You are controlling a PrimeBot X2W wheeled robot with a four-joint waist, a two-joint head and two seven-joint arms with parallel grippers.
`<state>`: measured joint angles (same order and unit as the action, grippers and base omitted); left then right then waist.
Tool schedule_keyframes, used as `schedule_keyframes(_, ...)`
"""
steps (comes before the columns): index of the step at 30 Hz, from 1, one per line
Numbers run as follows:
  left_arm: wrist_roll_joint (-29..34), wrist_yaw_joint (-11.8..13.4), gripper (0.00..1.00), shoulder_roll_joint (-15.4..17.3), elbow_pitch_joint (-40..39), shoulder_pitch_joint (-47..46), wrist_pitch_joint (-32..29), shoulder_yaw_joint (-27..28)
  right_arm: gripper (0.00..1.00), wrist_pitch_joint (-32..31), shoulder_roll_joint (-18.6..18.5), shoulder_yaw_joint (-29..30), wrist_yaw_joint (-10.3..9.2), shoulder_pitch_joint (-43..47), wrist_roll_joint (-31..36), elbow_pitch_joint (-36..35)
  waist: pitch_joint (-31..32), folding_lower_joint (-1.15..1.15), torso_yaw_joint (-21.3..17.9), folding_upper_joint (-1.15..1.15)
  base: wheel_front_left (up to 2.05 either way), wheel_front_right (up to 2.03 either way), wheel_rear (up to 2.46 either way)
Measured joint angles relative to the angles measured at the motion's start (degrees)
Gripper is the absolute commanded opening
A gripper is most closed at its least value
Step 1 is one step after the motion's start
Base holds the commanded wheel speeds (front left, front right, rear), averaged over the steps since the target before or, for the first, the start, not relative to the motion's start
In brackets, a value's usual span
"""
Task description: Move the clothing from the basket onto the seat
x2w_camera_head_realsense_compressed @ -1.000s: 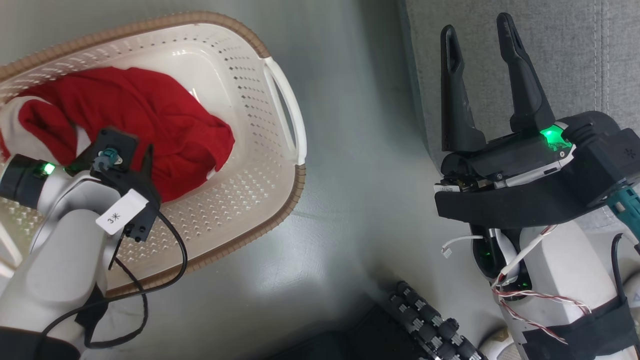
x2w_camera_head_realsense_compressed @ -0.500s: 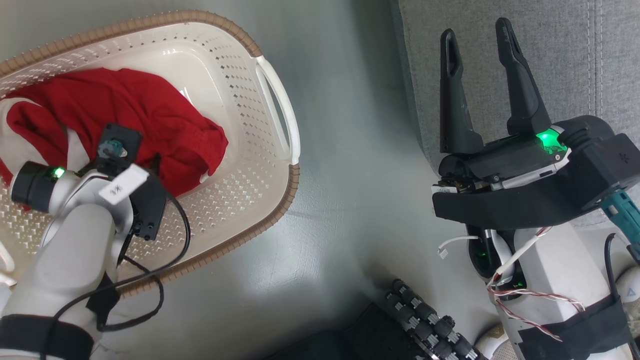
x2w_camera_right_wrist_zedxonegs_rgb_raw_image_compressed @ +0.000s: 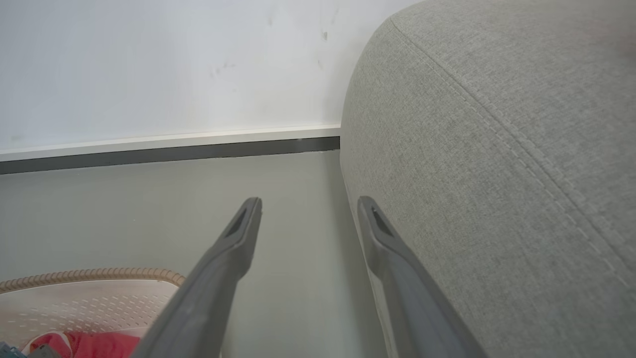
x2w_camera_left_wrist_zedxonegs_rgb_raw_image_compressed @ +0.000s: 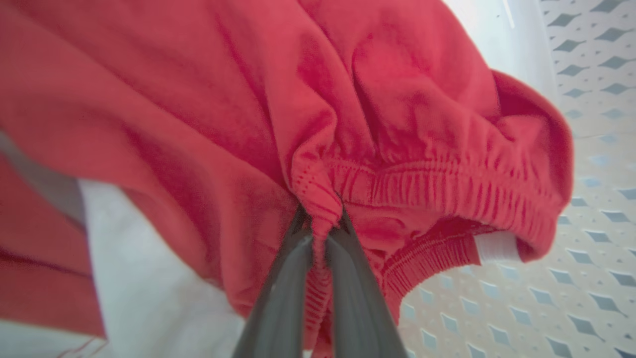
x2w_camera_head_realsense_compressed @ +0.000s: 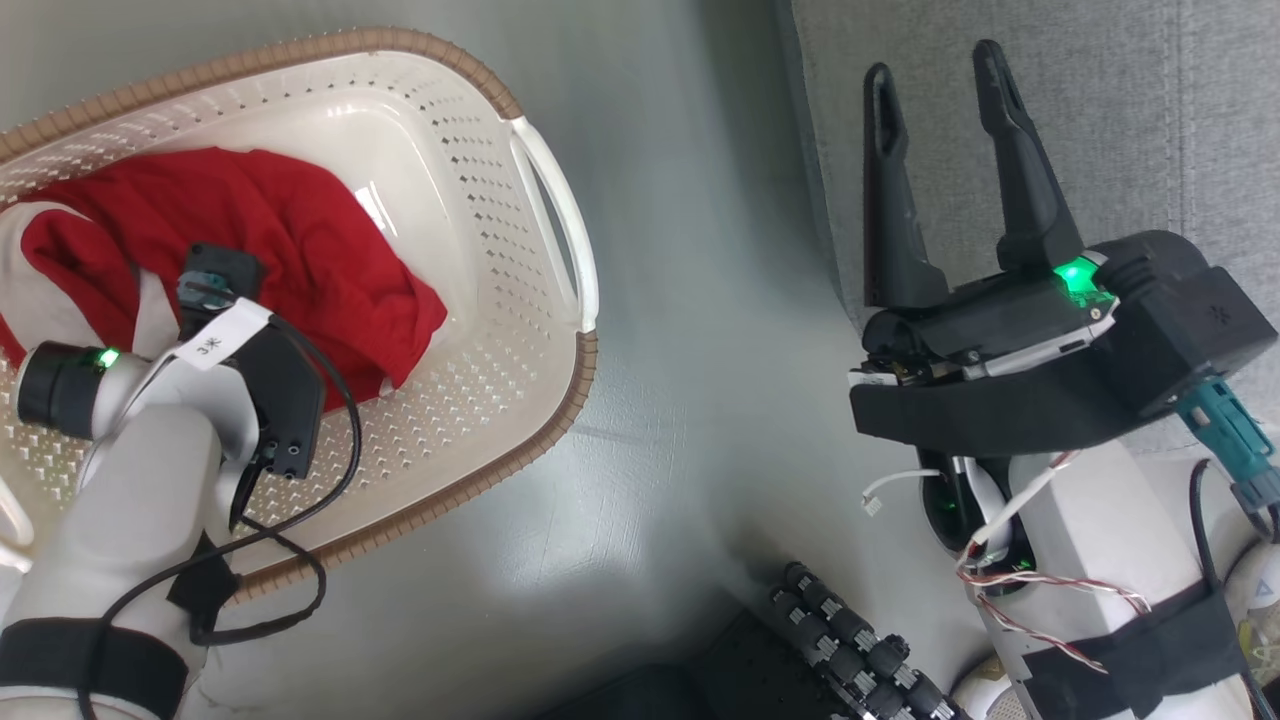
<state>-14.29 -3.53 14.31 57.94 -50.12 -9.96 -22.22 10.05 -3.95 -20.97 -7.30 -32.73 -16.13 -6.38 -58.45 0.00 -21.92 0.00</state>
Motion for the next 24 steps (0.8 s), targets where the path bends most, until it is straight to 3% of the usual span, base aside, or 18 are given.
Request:
schedule_keyframes(11, -0.36, 0.02, 0.0, -2.63, 0.79, 0.23, 4.82, -0.01, 1.0, 0.71, -0.97, 0.19, 0.35, -0.87, 0.12, 3.57, 3.24, 0.0, 1.16, 0.0, 0.0, 0.0, 0.0)
schedule_keyframes(24, -3.59, 0.45, 0.0, -8.24, 0.44, 3.49, 14.94, 1.69, 1.0, 1.12, -4.57, 0.93, 1.53, -0.8, 1.13, 7.99, 11.41, 0.0, 6.72, 0.0, 0.0, 0.0, 0.0)
